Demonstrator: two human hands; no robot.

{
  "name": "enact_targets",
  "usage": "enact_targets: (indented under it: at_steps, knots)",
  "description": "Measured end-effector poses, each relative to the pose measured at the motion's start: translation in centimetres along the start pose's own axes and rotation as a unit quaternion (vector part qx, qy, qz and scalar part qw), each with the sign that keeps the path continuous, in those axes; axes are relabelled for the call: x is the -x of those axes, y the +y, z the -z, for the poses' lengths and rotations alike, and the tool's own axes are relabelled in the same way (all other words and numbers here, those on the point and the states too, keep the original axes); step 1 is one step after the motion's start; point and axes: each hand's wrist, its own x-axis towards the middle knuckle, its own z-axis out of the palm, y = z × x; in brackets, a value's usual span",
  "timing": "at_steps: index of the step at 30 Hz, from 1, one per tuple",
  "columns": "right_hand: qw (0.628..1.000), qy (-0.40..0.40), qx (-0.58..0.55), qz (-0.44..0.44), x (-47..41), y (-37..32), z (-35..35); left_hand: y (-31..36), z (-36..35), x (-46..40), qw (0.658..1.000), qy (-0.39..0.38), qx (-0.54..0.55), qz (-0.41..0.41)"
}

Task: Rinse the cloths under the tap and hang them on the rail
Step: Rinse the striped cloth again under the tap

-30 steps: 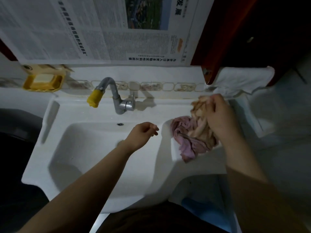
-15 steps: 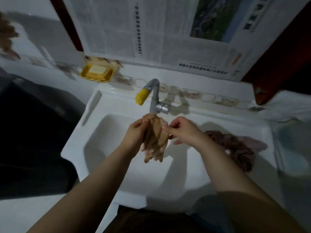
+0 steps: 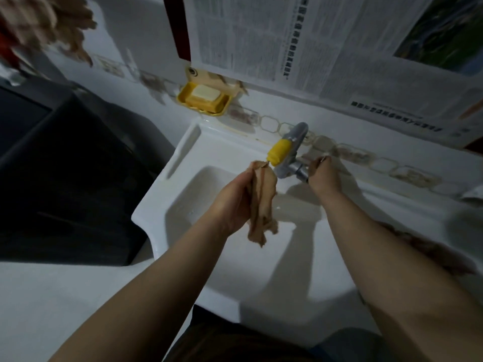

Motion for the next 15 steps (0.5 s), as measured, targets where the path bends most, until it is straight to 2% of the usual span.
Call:
enact_targets:
  at_steps: [9,15]
  knots:
    - [0.997,0.016,-0.081,0.007,-0.2,1.4,-1.0,0.0,-1.5,-0.9,0.999,-0.034,0.016,0.037]
    - [0.996,0.029,-0.083,-0.003,-0.3,1.7,-1.3,-0.8,-1.1,-1.5,0.998,-0.038,-0.004,0.052]
